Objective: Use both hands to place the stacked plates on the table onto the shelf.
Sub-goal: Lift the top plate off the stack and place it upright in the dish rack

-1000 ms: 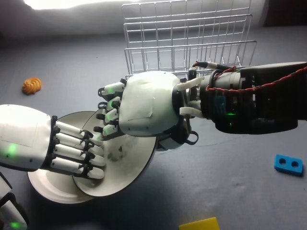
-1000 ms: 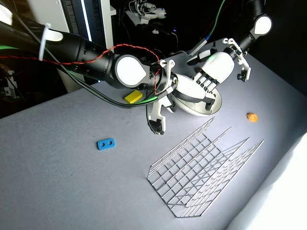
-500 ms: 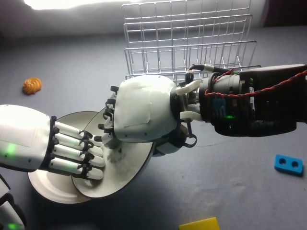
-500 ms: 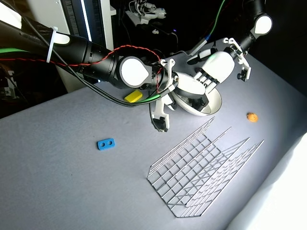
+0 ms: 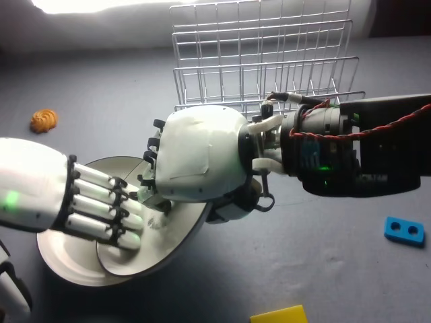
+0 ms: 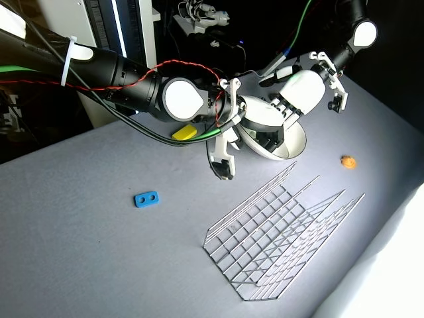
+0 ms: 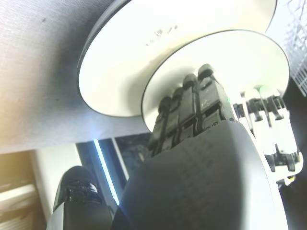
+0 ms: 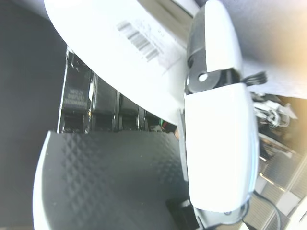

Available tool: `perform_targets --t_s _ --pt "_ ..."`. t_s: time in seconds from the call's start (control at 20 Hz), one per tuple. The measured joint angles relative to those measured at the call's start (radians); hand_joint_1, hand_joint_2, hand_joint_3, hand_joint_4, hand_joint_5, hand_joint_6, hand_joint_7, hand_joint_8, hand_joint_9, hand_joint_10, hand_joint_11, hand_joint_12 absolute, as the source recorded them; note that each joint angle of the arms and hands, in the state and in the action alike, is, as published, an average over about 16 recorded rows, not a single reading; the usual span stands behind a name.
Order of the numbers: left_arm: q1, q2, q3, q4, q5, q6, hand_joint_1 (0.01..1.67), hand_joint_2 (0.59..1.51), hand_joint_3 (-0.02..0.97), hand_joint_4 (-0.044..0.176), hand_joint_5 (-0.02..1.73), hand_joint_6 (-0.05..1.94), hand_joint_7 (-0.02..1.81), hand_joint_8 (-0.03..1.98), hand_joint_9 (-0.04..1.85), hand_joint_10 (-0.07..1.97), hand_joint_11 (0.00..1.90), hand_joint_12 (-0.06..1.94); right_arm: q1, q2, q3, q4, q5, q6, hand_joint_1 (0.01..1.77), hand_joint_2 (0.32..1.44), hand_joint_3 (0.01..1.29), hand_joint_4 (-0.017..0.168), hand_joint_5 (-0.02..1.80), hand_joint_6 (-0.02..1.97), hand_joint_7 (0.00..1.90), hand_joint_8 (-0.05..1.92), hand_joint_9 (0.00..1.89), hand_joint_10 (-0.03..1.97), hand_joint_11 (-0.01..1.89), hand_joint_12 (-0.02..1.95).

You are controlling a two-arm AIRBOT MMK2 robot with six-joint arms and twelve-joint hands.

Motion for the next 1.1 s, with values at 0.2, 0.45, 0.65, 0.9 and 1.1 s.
perform_targets --t_s 0.2,0.45,0.65,0.9,1.1 --pt "-0.03 0.024 0.018 -0.007 -0.005 -0.024 0.01 1.009 0.011 0.003 0.01 0.02 0.01 -0.01 0.02 0.01 0.01 -0.01 0.01 0.009 -0.026 0.011 -0.008 0.004 1.2 0.99 0.01 -0.011 0.7 0.86 0.81 0.96 0.91 1.23 0.75 1.36" --pt "-0.075 0.06 0.058 -0.016 -0.013 -0.075 0.01 1.009 0.011 0.003 0.02 0.02 0.02 0.0 0.02 0.01 0.01 -0.01 0.036 0.031 -0.068 0.033 -0.022 0.007 1.24 0.99 0.01 -0.008 0.75 0.97 0.86 0.98 0.92 1.21 0.74 1.37" --pt "-0.106 0.088 0.097 -0.018 -0.022 -0.117 0.01 1.009 0.012 0.001 0.02 0.02 0.02 0.0 0.02 0.01 0.01 -0.01 0.066 0.058 -0.105 0.062 -0.035 0.008 1.28 0.99 0.01 -0.005 0.79 1.03 0.89 0.98 0.92 1.22 0.75 1.37" --pt "-0.133 0.109 0.144 -0.016 -0.034 -0.156 0.01 1.001 0.012 0.002 0.02 0.02 0.02 0.0 0.02 0.01 0.01 -0.01 0.112 0.113 -0.168 0.116 -0.052 0.01 1.31 1.0 0.01 0.001 0.84 1.09 0.9 1.0 0.91 1.22 0.77 1.36" --pt "-0.142 0.116 0.174 -0.015 -0.042 -0.173 0.01 0.994 0.012 0.002 0.02 0.02 0.01 0.0 0.02 0.01 0.01 -0.01 0.152 0.169 -0.214 0.138 -0.046 0.065 1.33 1.01 0.01 0.003 0.87 1.11 0.9 1.01 0.92 1.22 0.79 1.35"
